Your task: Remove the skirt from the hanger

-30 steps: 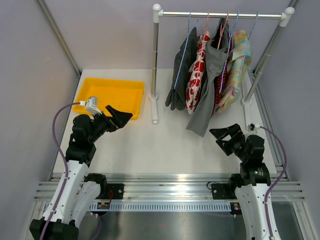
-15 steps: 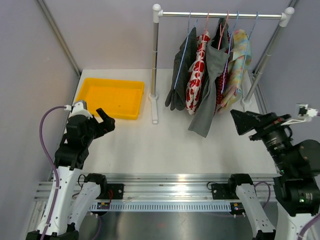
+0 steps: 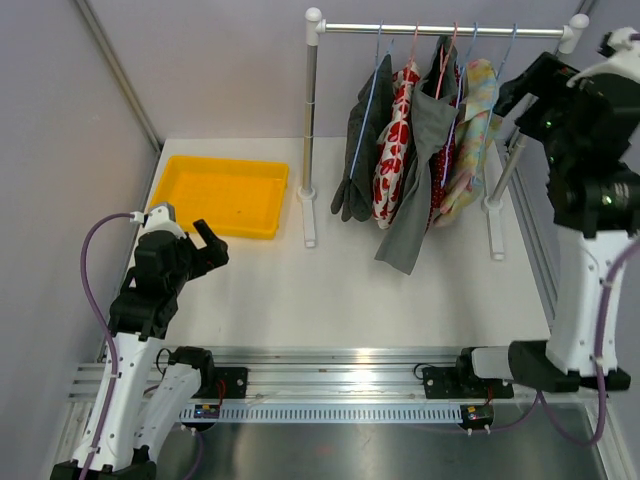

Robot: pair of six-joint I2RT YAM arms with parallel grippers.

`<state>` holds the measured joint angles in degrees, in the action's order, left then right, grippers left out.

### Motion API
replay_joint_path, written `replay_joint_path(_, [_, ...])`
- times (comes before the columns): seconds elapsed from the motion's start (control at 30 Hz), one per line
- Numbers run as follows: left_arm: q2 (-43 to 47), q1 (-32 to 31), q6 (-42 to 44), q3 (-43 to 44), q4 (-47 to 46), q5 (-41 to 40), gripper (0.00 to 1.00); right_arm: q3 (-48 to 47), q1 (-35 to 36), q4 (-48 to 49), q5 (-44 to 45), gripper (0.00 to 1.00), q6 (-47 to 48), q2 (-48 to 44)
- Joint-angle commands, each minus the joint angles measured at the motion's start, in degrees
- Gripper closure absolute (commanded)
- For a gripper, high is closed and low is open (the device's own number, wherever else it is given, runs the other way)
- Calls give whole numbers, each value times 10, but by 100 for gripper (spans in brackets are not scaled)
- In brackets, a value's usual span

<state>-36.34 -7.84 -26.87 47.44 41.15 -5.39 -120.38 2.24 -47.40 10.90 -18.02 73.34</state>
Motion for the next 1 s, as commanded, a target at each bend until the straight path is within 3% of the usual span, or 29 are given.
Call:
replay_joint_path(0.0, [7, -2, 10, 12, -7, -13, 2, -40, 3, -28, 36, 6, 18, 74])
replay_joint_path(0.23, [7, -1, 9, 11, -7, -11, 2, -50, 3, -12, 40, 11, 17, 143])
replay_joint_path(0.43, [0, -2, 9, 10, -8, -8, 2, 23, 3, 31, 47, 22, 18, 153])
replay_joint_path(0.67, [-1, -2, 9, 10, -7, -6, 2, 61, 3, 45, 43, 25, 6, 184])
replay_joint_path(0.7, [-1, -2, 9, 9, -6, -7, 2, 60, 3, 47, 41, 28, 6, 189])
replay_joint_path(0.73, [-1, -2, 9, 9, -6, -8, 2, 59, 3, 49, 40, 50, 8, 191])
replay_joint_path(0.87, [-2, -2, 8, 9, -7, -8, 2, 43, 3, 46, 43, 100, -1, 200])
replay_joint_path(0.97, [-6, -2, 8, 10, -6, -8, 2, 36, 2, 42, 38, 100, -5, 198])
